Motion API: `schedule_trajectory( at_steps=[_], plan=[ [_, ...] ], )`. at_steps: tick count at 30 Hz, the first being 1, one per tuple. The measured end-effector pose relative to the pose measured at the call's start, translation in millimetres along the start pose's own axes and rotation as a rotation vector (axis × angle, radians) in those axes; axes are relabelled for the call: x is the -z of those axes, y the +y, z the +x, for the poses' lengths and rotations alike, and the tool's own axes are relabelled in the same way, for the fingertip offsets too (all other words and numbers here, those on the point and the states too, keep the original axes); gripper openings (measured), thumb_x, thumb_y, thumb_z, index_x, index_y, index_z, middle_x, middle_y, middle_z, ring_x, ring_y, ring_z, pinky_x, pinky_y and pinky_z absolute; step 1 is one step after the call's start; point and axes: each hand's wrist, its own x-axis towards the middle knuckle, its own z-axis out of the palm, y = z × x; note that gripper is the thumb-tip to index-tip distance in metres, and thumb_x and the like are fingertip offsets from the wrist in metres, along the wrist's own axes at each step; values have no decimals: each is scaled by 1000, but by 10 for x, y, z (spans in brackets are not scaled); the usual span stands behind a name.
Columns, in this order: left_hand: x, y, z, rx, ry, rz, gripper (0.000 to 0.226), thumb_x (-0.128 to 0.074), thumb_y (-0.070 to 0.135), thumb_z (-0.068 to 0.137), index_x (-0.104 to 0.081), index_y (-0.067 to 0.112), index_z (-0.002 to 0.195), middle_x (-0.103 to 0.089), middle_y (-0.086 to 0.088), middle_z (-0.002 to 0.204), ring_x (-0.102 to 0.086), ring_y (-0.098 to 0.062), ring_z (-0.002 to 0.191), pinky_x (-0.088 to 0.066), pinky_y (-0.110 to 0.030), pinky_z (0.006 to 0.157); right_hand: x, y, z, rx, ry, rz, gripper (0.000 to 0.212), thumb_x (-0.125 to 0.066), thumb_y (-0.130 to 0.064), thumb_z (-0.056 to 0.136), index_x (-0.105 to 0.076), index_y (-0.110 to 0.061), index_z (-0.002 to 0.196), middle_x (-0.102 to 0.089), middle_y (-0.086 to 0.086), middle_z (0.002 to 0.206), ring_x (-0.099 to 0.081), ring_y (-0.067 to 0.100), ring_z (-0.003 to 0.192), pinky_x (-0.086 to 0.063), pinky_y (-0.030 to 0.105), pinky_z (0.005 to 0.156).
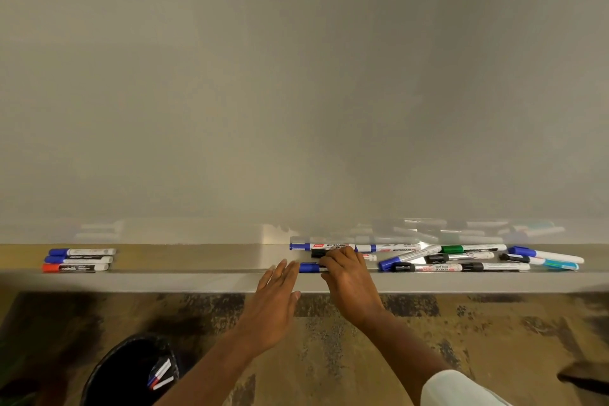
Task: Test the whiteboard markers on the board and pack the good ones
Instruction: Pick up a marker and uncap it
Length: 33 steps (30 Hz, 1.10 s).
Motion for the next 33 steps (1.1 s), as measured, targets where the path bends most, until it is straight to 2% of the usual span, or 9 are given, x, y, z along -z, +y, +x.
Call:
schedule_trajectory(
  at_steps=[3, 6, 10, 15, 19, 23, 26, 30, 33],
  plan=[
    [44, 32, -17, -13, 26, -18, 58, -25, 35, 112, 2, 25, 163, 1, 3, 171, 18, 1, 143, 16, -18, 115, -13, -2, -1, -2, 14, 31, 42, -87, -23, 75, -72, -23, 114, -72, -2, 110, -64, 20, 103, -55, 39, 90],
    [80, 66, -39, -9, 30, -48, 58, -26, 34, 112, 1, 26, 163, 1, 4, 171, 16, 1, 141, 12, -19, 115, -8, 5, 21, -2, 12, 45, 39, -86, -24, 75, -73, -24, 111, -71, -3, 107, -63, 19, 101, -55, 37, 88],
    [69, 65, -26, 5, 40, -36, 58, -27, 35, 112, 1, 27, 163, 0, 4, 171, 7, -11, 156, 11, -21, 115, -14, 20, 39, 8, 18, 66, 32, -84, -26, 77, -72, -25, 107, -71, -5, 104, -61, 17, 99, -52, 34, 86],
    [54, 41, -21, 25, 36, -41, 58, -28, 36, 112, -2, 27, 163, -2, 3, 171, 2, -15, 158, 9, -21, 116, 10, -30, 36, 23, 52, 91, 32, -87, -25, 74, -73, -25, 102, -73, -5, 99, -64, 16, 94, -54, 35, 83],
    [46, -1, -16, -6, 88, 17, 59, -23, 42, 110, -3, 23, 162, 0, 3, 171, 2, -12, 158, 10, -22, 119, 28, -55, 33, 30, 88, 123, 29, -84, -22, 77, -72, -23, 103, -72, -5, 99, -61, 16, 93, -52, 33, 84],
    [42, -15, -5, -69, 158, 3, 72, 4, 63, 97, -1, 25, 157, -3, 5, 167, 1, -11, 156, 13, -27, 120, 34, -75, 21, 16, 90, 128, 27, -82, -22, 80, -72, -24, 106, -71, -6, 101, -59, 15, 96, -51, 34, 86],
    [40, -30, -3, -87, 230, -28, 74, 1, 62, 97, -8, 23, 158, -7, 5, 166, 1, -8, 154, 6, -32, 124, 43, -82, 2, -1, 87, 141, 29, -81, -22, 82, -71, -24, 109, -70, -6, 103, -58, 15, 99, -50, 33, 87],
    [59, -76, -25, -56, 244, -84, 78, 2, 65, 95, -14, 24, 160, -7, 10, 166, 1, -6, 155, -7, -32, 129, 79, -103, -20, -22, 118, 176, 28, -78, -23, 84, -71, -24, 111, -69, -7, 104, -55, 13, 100, -48, 29, 86],
    [141, -17, -60, -69, 342, -143, 71, -11, 62, 101, -29, 23, 158, -19, 12, 163, -10, -5, 154, -10, -26, 126, 141, -137, -8, -28, 173, 211, 26, -76, -23, 86, -70, -23, 111, -68, -6, 106, -54, 12, 102, -48, 29, 87]
  ],
)
